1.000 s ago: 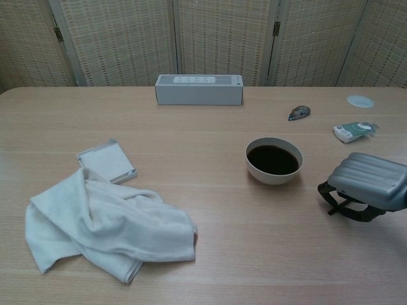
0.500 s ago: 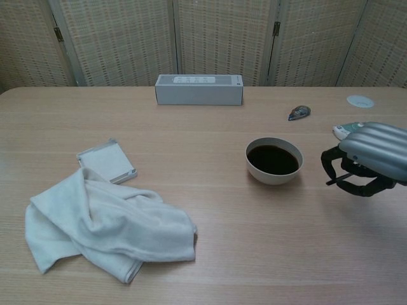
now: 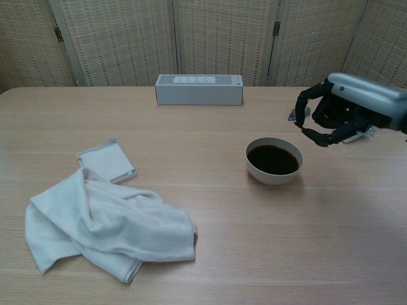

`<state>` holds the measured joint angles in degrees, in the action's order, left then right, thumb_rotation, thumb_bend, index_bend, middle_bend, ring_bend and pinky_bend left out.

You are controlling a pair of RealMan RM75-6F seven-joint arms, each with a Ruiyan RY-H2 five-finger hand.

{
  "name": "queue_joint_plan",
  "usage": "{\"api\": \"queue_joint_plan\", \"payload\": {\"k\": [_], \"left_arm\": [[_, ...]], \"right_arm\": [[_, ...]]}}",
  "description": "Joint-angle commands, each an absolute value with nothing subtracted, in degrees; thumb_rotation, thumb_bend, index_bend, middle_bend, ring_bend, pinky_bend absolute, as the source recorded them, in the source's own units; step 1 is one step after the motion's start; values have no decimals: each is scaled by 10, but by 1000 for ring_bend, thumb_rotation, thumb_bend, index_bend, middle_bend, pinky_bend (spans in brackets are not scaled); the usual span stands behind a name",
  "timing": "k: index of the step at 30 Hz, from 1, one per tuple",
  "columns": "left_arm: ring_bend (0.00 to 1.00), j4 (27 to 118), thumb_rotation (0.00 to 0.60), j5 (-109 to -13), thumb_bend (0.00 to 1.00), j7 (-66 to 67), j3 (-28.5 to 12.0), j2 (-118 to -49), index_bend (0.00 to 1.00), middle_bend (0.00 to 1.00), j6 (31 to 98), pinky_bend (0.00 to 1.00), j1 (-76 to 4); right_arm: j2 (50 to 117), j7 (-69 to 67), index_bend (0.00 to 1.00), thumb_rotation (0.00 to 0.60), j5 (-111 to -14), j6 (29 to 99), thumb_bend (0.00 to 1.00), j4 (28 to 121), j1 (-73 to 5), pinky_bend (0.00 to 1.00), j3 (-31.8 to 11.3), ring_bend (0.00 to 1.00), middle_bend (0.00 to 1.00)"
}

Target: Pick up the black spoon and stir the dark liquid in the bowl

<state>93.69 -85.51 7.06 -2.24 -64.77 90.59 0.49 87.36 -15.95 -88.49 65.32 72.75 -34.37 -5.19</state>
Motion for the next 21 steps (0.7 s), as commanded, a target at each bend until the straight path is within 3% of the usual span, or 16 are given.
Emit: {"api": "queue_joint_plan", "payload": {"k": [1,11,21], "left_arm": [[162,938,600,-855,239,70,-22,-647,206,149,909,185,7],[162,941,600,-851,239,69,-21,-642,206,149,912,185,12],[162,937,600,-845,238,69,-21,-642,206,149,907,185,13]], "right_arm": [[904,-214,775,600,-853,617,538,717,-367,1000,-77,1000,930],[980,-328,776,600,-799,552,539,642,-400,1000,-113,1000,929],[1035,-393,787,600,-803,540,538,558,-415,1000,-114,1000,929]]}}
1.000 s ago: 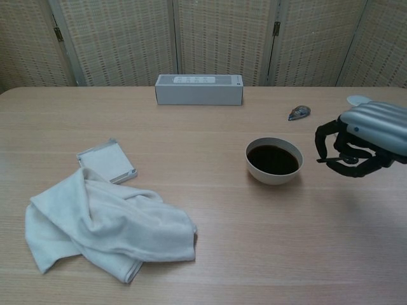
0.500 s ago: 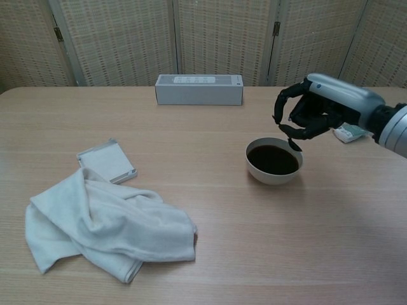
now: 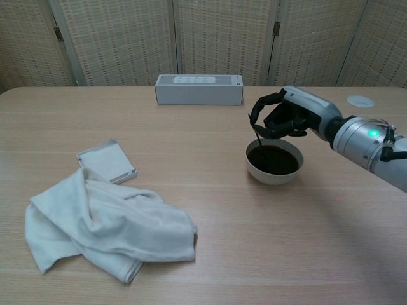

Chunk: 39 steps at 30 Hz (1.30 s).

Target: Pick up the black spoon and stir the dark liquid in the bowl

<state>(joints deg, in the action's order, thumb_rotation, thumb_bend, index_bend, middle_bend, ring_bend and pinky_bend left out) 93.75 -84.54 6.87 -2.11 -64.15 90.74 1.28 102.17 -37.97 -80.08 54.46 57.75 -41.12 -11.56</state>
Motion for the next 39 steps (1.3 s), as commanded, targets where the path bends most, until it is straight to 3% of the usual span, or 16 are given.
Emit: {"api": "queue_joint_plan", "payload": {"k": [1,9,18,39], "left_arm": [[162,937,600,-844,238,68,-21,-642,206,149,907,185,13],[162,935,600,-842,239,68,-22,-642,206,149,904,185,12],[162,933,600,-844,239,67,-22,-645,206,149,901,185,10],[162,930,600,-834,239,68,-24,-642,206,149,897,185,11]], "right_arm": [[1039,-398,787,600,-804,540,539,550,-416,1000,-113,1000,929],[1067,-433,789,600,-820,540,539,506,-417,1000,-95,1000,929],[1041,-428,792,600,-843,560,538,503,-400,1000,-68,1000,929],[1099,-425,794,600,-831,527,539,414,-452,1000,-97,1000,930]]}}
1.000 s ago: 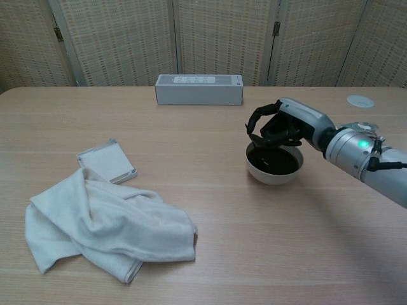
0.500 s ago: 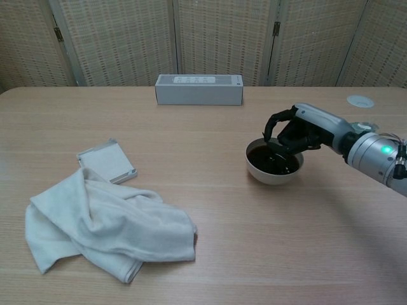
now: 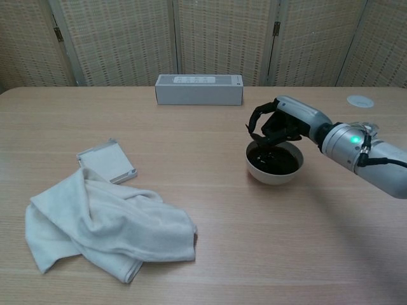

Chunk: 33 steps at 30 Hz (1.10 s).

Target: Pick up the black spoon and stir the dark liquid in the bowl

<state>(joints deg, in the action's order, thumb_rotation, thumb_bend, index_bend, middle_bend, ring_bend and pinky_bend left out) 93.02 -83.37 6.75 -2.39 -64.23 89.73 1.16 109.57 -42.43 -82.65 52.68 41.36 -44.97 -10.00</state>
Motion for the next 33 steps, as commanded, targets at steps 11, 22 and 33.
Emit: {"api": "queue_joint_plan", "payload": {"k": [11,22,33], "left_arm": [[162,925,600,-835,239,63,-22,-647,207,149,897,185,13],[162,924,600,-837,239,65,-22,-648,206,149,894,185,11],[162,927,600,-833,239,67,-22,-644,206,149,897,185,13]], "right_arm": [[1068,-423,794,600,-853,562,539,466,-422,1000,-63,1000,932],[1037,-398,796,600,-836,545,541,476,-409,1000,-64,1000,932],[1073,-401,796,600,-828,519,545,429,-451,1000,-91,1000,932]]}}
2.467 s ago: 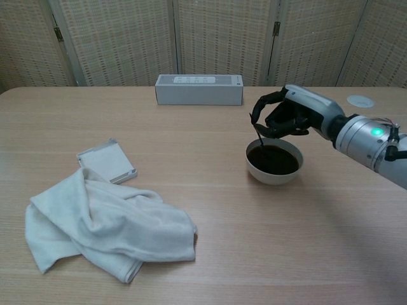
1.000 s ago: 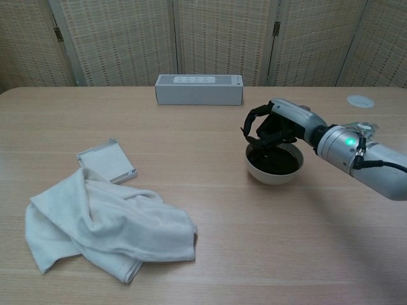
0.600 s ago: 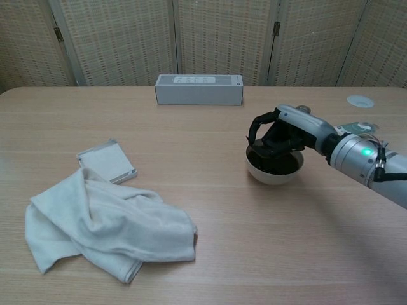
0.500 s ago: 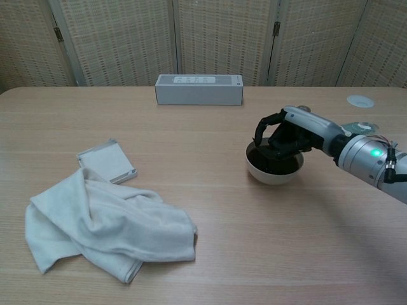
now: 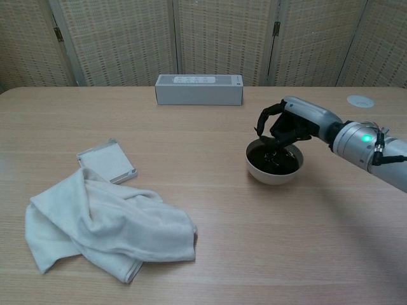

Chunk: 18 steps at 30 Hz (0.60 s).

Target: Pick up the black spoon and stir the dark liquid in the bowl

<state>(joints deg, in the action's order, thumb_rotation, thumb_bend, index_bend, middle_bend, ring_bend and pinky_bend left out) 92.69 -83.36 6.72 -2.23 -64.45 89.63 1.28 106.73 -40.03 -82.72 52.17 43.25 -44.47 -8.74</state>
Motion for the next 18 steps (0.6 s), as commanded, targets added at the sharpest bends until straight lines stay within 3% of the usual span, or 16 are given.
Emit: {"api": "queue_joint_plan", "payload": {"k": [1,18], "left_arm": [[162,928,600,-833,239,68,-22,-644,206,149,898,185,14],[162,929,600,-839,239,69,-21,-644,206,149,896,185,12]], "right_arm": [[1076,-402,796,600,-830,517,546,429,-454,1000,-90,1000,932],[1035,-392,796,600,-859,553,546,490,-419,1000,-45,1000,934]]}}
